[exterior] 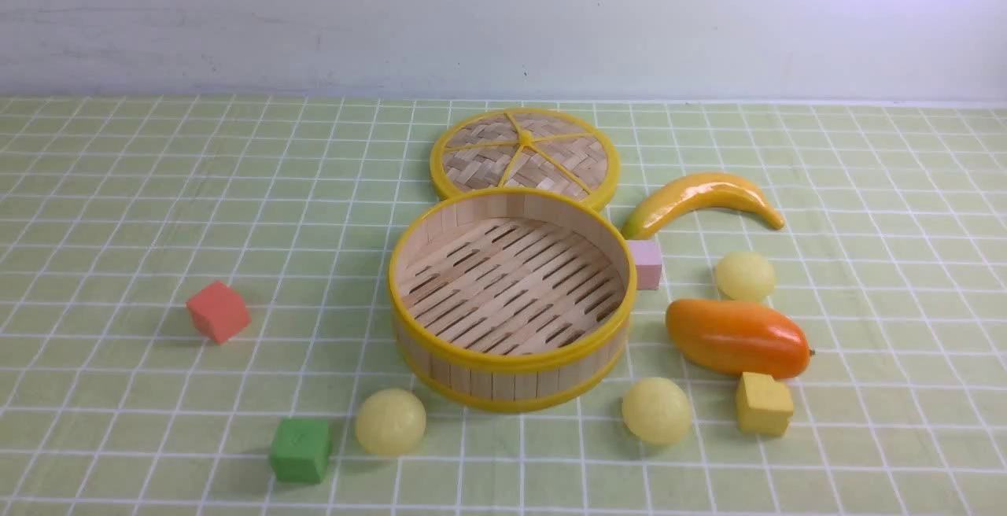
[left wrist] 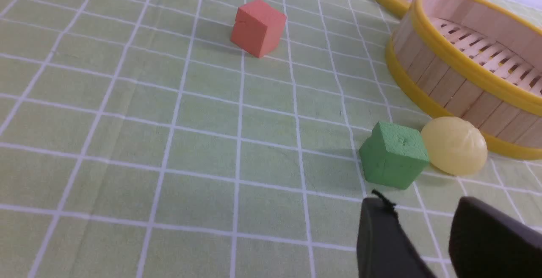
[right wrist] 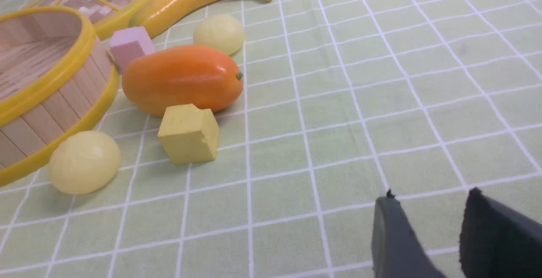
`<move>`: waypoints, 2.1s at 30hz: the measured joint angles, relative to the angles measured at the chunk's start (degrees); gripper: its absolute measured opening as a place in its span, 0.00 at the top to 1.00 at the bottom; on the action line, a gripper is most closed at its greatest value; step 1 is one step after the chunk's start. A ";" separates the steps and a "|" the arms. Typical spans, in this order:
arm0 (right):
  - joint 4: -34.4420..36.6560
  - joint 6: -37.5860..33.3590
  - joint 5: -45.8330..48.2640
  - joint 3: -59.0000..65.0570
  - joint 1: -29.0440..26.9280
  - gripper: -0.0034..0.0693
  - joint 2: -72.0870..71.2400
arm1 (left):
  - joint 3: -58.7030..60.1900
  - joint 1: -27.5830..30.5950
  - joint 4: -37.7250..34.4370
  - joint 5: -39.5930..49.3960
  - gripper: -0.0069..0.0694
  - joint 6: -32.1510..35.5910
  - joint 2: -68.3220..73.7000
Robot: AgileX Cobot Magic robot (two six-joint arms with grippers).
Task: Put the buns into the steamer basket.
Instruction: Use the left arm to grab a steamed stuffed bun
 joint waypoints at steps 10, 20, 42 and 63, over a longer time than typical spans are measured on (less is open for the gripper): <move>0.00 0.00 0.00 0.00 0.00 0.62 0.00 | 0.00 0.00 -11.62 -7.06 0.60 -6.06 0.00; 0.00 0.00 0.00 0.00 0.00 0.62 0.00 | -3.50 0.00 -26.25 -11.98 0.71 -11.67 0.00; 0.00 0.00 0.00 0.00 0.00 0.62 0.00 | -49.69 -9.35 -24.18 26.28 0.93 22.48 70.92; 0.00 0.00 0.00 0.00 0.00 0.62 0.00 | -68.97 -20.07 2.28 24.57 0.67 5.96 99.66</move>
